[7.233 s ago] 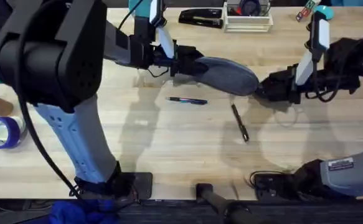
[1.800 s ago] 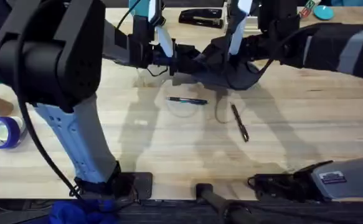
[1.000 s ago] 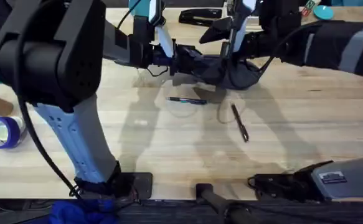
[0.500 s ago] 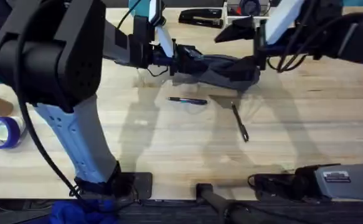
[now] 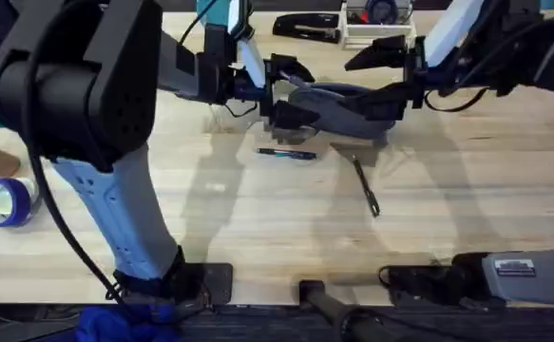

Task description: Unzip the bag, pick up the pens from the table one at a time and place them inside, then zip the bag closed.

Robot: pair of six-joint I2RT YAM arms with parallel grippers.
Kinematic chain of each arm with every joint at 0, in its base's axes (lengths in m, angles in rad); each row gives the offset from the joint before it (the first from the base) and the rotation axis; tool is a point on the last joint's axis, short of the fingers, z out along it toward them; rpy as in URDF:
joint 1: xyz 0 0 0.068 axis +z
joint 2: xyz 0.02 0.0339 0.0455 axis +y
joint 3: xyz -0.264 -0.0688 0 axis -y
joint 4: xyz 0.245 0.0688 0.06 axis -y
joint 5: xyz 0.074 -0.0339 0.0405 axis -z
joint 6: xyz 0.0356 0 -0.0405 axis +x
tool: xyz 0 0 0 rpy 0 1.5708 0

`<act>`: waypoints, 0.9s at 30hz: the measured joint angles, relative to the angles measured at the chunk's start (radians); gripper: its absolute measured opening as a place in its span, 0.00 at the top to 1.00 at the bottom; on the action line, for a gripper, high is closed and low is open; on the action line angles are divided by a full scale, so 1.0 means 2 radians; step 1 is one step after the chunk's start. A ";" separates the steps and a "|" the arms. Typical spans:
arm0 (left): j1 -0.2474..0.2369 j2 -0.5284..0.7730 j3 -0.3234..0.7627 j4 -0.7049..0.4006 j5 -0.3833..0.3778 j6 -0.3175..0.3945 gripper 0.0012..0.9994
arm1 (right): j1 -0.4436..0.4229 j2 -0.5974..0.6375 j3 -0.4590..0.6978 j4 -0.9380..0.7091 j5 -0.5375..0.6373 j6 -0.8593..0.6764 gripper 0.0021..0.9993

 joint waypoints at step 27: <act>0.007 -0.129 0.000 -0.137 -0.135 -0.137 0.00 | -0.010 0.000 0.000 0.025 0.053 0.015 0.00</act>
